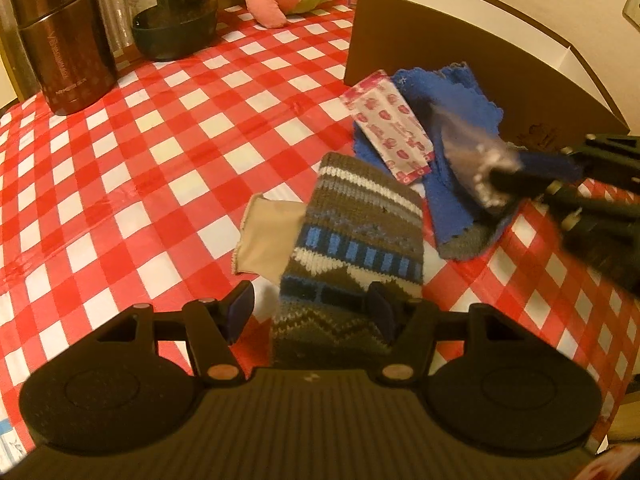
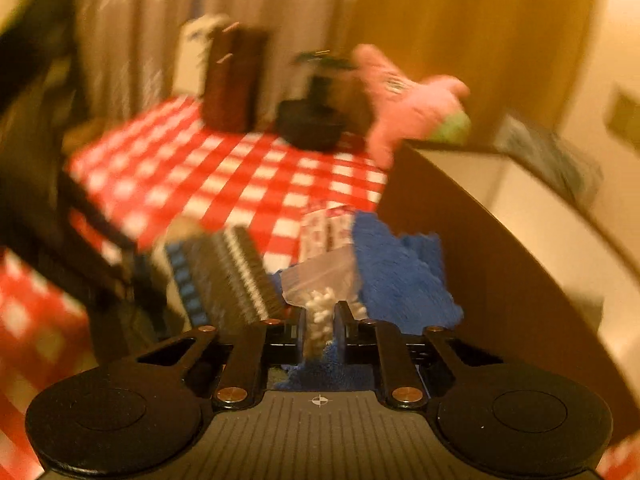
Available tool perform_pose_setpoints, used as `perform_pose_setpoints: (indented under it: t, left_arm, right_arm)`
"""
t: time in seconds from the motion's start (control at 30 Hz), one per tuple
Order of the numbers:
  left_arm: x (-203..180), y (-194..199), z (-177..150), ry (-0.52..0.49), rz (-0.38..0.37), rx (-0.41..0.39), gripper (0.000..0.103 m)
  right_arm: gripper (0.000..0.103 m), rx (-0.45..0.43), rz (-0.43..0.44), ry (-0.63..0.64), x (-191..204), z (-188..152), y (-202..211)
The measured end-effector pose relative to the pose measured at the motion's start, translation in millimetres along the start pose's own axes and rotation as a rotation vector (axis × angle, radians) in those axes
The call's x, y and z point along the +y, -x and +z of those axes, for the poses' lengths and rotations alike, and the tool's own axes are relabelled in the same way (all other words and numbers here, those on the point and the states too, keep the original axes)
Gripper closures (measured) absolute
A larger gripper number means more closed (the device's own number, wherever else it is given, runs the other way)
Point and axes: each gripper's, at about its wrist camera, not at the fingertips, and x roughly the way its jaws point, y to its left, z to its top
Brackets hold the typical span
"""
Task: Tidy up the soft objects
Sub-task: 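Grasp the striped knit glove with the left gripper while the right grasps the cotton-swab bag, then lift the knit glove and swab bag and carry them toward the box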
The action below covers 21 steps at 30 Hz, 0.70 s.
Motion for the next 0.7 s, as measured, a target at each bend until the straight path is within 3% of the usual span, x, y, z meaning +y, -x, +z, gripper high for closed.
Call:
perform_pose_setpoints:
  t: [0.17,0.37,0.57,0.7]
  left_arm:
    - [-4.1,-3.5,-0.1,-0.006,0.001,0.005,0.042]
    - [-8.6,2.5,4.2,-0.018,0.005,-0.01,0.042]
    - [-17.3,3.9,8.7,-0.041,0.0,-0.018,0.04]
    - [-18.8,-8.0,6.5,-0.044,0.017,0.016,0.039]
  right_arm:
    - [0.09,-0.024,0.054,-0.256,-32.0,2.5,25.0]
    - [0.091,-0.054,0.087,-0.461,-55.5,-0.7,55.6]
    - [0.092,-0.117,0.092,-0.575,-73.9,2.3,81.8]
    - [0.092,-0.122,0.075,-0.607,-81.3,4.3,88.8]
